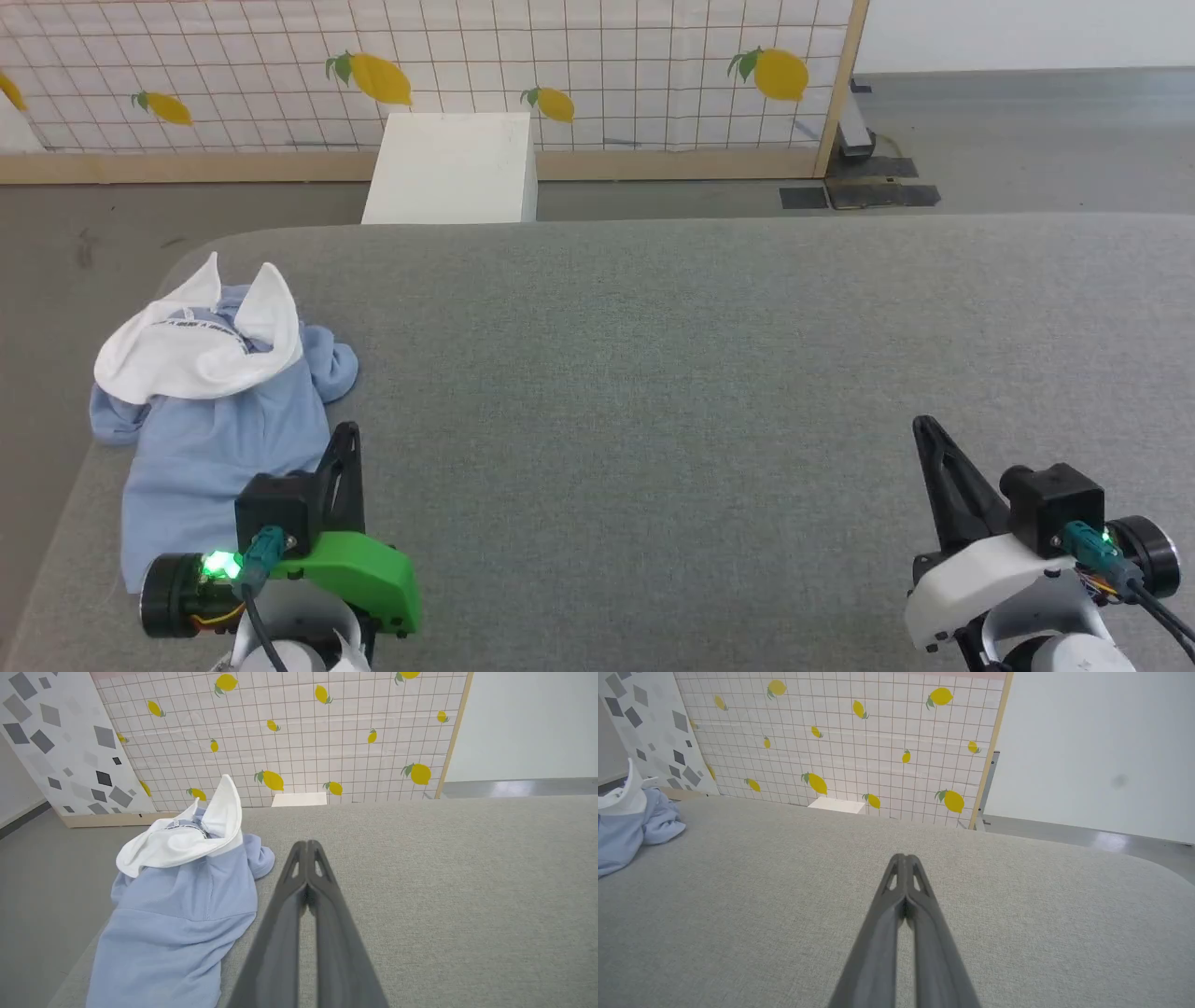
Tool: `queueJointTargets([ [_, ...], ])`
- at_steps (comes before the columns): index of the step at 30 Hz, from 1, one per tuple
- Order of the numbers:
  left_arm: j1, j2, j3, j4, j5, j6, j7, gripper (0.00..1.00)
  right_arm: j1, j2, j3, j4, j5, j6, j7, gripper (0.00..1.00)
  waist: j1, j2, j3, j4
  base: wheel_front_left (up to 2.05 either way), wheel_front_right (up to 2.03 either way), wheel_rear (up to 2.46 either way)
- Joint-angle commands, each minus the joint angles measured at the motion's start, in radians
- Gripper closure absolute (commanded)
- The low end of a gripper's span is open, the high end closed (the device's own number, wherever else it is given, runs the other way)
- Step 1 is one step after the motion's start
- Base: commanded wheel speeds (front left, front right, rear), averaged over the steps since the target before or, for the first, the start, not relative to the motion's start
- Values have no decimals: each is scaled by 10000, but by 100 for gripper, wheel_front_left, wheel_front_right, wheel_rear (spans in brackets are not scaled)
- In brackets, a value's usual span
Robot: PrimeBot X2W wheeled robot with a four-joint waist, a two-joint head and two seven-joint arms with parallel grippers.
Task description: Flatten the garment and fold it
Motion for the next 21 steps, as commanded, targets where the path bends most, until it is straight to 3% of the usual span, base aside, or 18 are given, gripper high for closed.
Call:
queueJointTargets([
  [1, 112, -28, 28, -28, 103, 74, 12, 100, -153, 20, 14, -53, -62, -17, 1, 100, 0, 0, 0, 0, 0, 0, 0],
  [21, 112, -28, 28, -28, 103, 74, 12, 100, -153, 20, 14, -53, -62, -17, 1, 100, 0, 0, 0, 0, 0, 0, 0],
])
